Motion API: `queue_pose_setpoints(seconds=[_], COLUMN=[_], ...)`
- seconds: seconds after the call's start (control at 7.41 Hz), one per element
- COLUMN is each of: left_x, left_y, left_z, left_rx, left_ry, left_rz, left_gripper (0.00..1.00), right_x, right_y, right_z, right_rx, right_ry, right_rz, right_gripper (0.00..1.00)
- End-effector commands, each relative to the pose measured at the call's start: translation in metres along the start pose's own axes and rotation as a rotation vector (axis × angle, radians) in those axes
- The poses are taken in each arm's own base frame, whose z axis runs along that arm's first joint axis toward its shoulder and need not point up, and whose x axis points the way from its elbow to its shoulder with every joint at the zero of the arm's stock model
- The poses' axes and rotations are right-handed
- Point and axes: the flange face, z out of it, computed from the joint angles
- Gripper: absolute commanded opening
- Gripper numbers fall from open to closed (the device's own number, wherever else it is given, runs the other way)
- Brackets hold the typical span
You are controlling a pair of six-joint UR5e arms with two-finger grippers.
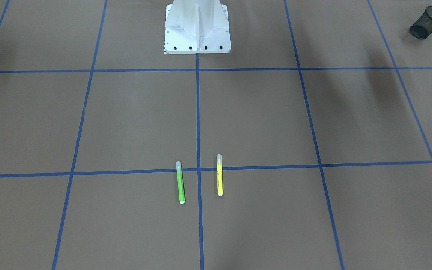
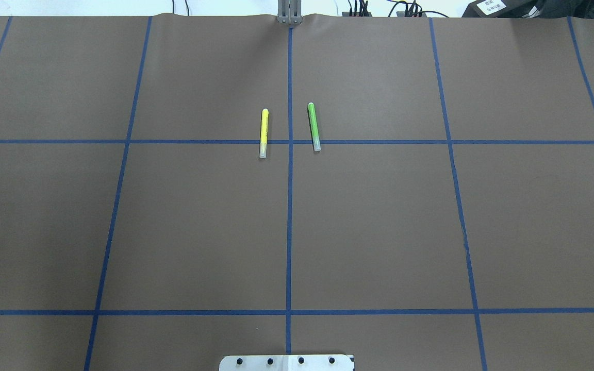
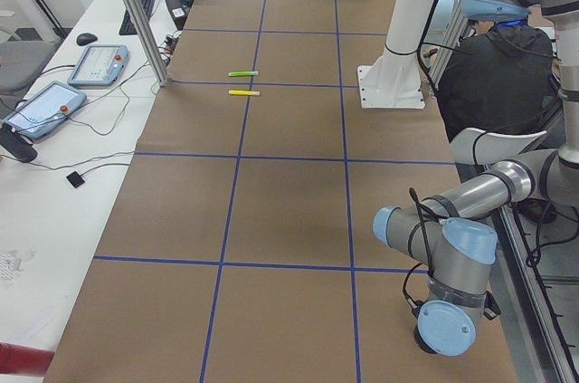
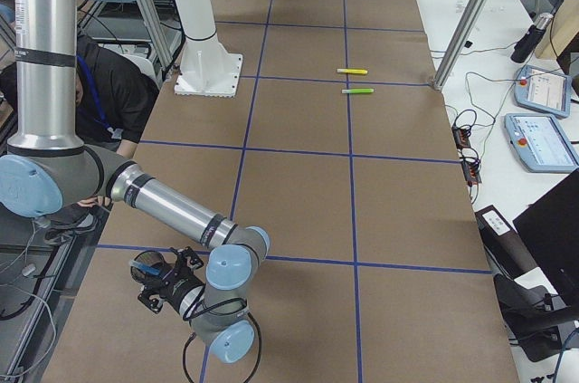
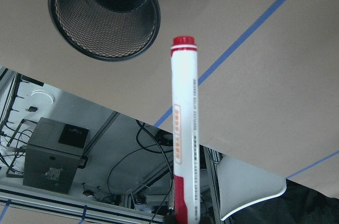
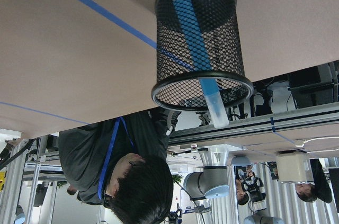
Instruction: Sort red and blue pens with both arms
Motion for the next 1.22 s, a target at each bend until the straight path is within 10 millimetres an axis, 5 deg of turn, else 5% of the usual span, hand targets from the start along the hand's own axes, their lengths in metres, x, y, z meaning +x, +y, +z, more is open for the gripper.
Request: queue_pose_setpoints(seconds=[0.0,0.27,0.68,1.08], left_x=[-0.019,-0.021,-0.020,-0.029], left_y=[-0.010,-0.015,-0.031,-0.039], left_z=[0.018,0.015,-0.005,0.003], left_rx=[-0.062,-0.069,-0.060,-0.087], left_ry=[0.034,0.036,0.034,0.048], left_rz=[-0.035,-0.038,-0.039,-0.055], left_gripper=[0.00,0.00,0.00,0.00], right_x=[-0.034,-0.064,-0.079,-0.103], right_y=[0.005,0.001,0.000,0.000], right_z=[-0.059,-0.101,-0.121,-0.147], right_rx=[0.126,0.235,0.298,0.376], right_ry=[0.047,0.125,0.161,0.174], right_rz=[-0.047,-0.075,-0.094,-0.123], right_gripper=[1.00,1.00,1.00,1.00])
